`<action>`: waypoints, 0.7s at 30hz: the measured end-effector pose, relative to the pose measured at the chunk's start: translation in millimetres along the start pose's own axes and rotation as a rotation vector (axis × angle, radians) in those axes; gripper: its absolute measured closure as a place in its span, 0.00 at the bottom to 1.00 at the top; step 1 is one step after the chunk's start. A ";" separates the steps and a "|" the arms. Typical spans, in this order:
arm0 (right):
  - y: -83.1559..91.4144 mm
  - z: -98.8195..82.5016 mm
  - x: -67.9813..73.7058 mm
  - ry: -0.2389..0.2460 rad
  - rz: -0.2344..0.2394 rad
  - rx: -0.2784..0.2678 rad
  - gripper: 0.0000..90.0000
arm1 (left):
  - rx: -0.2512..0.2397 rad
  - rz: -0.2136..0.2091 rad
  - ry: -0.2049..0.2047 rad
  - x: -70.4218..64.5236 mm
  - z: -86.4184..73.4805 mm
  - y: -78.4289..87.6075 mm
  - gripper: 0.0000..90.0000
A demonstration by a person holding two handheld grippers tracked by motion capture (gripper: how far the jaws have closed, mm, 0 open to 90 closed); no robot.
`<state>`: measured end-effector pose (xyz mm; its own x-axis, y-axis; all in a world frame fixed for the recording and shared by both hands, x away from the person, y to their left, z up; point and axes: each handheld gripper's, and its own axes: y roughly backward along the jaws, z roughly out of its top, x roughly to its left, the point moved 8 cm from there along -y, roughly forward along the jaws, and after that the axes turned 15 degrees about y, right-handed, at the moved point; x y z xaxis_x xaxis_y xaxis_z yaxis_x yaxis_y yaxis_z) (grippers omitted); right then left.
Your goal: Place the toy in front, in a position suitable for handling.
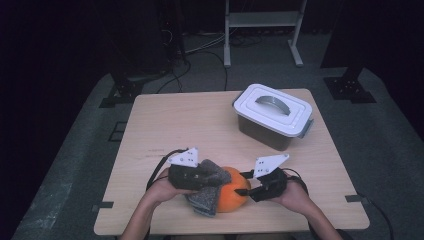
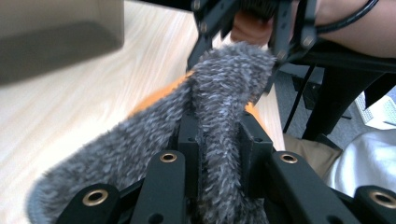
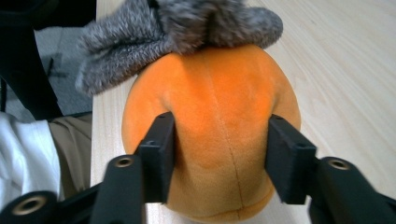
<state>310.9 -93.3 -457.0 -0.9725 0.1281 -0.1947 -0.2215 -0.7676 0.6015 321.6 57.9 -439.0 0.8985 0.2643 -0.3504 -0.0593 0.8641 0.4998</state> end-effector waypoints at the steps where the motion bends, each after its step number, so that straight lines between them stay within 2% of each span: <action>1: -0.1 -1.2 -0.7 -0.009 0.002 0.001 0.46 | 0.003 0.004 0.017 4.0 -4.0 -0.6 0.83; 3: 0.9 -2.8 -3.6 -0.015 -0.011 -0.007 0.40 | -0.006 -0.011 0.052 9.9 -9.3 0.2 0.83; 6: 2.5 -7.2 -8.3 -0.034 0.000 -0.019 0.30 | -0.010 -0.018 0.063 14.0 -11.7 3.1 0.83; 10: -3.2 -22.8 -11.5 -0.095 0.061 -0.024 0.25 | -0.017 -0.030 0.080 16.8 -13.4 4.2 0.83; 13: -7.4 -22.2 -9.4 -0.107 0.086 -0.043 0.35 | -0.019 -0.025 0.078 16.5 -11.8 4.2 0.83; 14: -7.7 -21.5 -9.3 -0.099 0.075 -0.036 0.41 | -0.025 -0.021 0.079 15.9 -10.2 4.8 0.83; 17: -3.4 -15.5 -9.0 -0.059 0.044 -0.025 0.52 | -0.049 -0.013 0.063 9.0 0.4 11.1 0.83; 21: -2.0 -0.3 -3.0 0.020 0.006 -0.003 0.56 | -0.075 -0.038 0.000 -11.5 18.4 13.4 0.83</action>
<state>314.2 -92.4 -457.9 -0.9720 0.1108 -0.2071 -0.2156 -0.7702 0.6003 318.4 58.5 -413.7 0.9008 0.2303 -0.3680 -0.0574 0.9034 0.4250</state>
